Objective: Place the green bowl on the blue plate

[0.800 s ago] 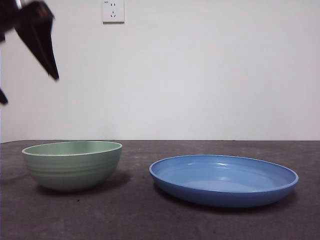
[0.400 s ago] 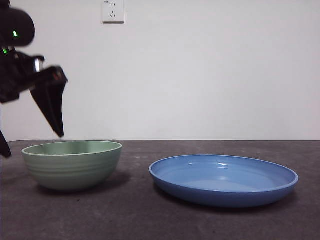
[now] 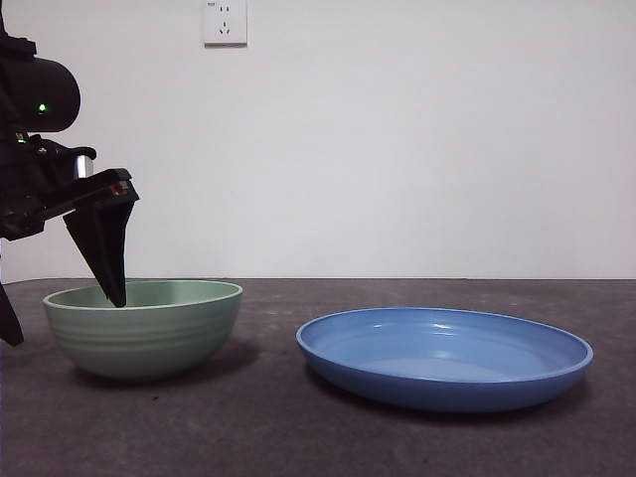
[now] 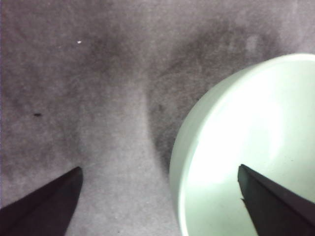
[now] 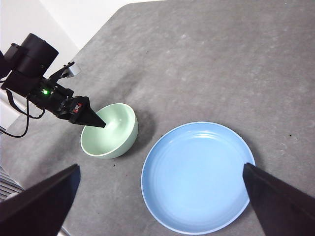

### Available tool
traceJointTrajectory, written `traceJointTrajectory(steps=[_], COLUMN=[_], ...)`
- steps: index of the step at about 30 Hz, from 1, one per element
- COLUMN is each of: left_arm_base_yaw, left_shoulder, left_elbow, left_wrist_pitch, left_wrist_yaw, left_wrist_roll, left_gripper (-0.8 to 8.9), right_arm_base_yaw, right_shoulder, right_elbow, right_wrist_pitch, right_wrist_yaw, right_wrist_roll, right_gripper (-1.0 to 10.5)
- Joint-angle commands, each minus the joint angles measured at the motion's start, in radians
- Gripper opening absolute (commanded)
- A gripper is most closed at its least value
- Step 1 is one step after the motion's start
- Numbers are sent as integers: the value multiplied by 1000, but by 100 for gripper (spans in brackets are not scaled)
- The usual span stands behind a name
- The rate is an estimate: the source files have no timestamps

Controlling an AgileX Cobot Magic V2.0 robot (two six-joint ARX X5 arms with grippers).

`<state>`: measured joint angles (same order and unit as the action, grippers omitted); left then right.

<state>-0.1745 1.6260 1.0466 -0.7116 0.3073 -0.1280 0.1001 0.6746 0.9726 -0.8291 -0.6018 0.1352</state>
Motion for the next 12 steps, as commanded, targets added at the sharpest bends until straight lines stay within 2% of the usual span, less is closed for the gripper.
traceJointTrajectory(steps=[1,12], left_arm_base_yaw=[-3,-8], left_shoulder=[24,24], left_elbow=[24,24], left_wrist_pitch=[1,-1], left_wrist_yaw=[-5,-5], left_wrist_roll=[12,11], left_gripper=[383,55], right_arm_base_yaw=[3,3], right_shoulder=[3,3], right_elbow=[18,18], right_wrist_pitch=[7,14], right_wrist_yaw=[-1,0], right_wrist_roll=[8,8], right_gripper=[599,599])
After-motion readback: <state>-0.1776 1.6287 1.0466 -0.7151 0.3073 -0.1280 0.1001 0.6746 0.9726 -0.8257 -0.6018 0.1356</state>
